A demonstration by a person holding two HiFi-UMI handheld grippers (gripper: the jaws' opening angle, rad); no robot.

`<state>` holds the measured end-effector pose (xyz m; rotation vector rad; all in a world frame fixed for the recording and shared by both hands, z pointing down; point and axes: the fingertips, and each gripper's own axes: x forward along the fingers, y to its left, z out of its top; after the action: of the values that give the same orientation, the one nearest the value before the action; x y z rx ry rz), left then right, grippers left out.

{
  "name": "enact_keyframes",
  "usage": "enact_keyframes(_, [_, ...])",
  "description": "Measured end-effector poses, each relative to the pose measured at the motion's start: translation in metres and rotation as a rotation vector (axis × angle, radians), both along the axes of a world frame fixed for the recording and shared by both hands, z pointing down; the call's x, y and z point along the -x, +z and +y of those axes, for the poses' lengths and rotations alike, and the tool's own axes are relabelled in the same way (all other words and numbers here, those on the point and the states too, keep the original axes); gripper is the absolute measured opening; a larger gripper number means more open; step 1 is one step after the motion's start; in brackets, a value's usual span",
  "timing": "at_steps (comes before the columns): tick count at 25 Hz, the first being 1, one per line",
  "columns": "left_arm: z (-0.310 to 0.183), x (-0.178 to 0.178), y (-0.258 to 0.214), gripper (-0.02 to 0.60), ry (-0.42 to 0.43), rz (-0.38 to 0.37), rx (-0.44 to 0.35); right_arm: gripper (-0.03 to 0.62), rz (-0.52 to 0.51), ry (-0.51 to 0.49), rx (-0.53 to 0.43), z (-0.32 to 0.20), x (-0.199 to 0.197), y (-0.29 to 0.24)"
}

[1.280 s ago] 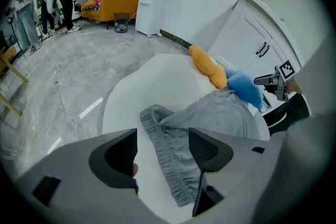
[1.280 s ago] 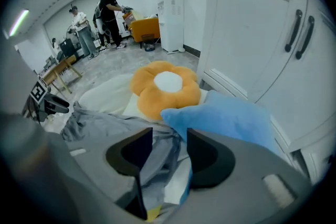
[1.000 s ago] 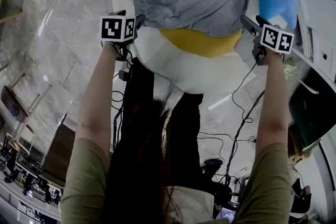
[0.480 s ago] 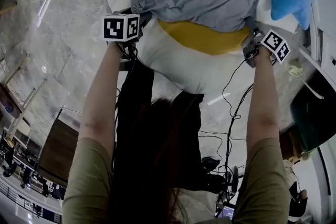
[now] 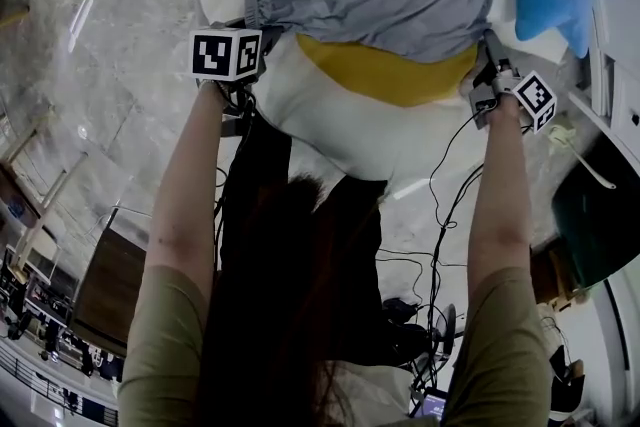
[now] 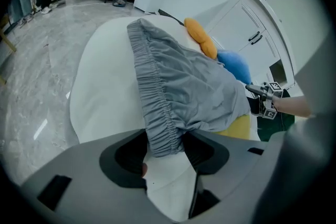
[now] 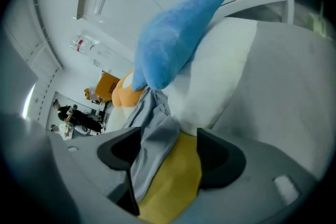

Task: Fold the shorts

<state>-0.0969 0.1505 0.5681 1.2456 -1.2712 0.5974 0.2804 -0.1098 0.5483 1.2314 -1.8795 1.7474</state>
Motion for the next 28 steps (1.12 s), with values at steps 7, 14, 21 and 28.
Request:
enact_keyframes(7, [0.001, -0.004, 0.000, 0.173, 0.044, -0.013, -0.002, 0.315, 0.019, 0.101, 0.028, -0.007, 0.013, 0.017])
enact_keyframes(14, [0.006, -0.005, -0.011, 0.126, 0.117, 0.018, -0.031, 0.017, 0.032, 0.185, 0.031, 0.003, 0.003, 0.009])
enact_keyframes(21, [0.027, -0.001, -0.031, 0.123, 0.045, 0.125, -0.077, 0.015, -0.075, 0.161, 0.082, 0.040, -0.030, -0.017])
enact_keyframes(28, [0.057, -0.010, -0.025, 0.123, 0.096, 0.140, -0.031, 0.015, -0.037, 0.102, 0.103, 0.063, -0.057, -0.020])
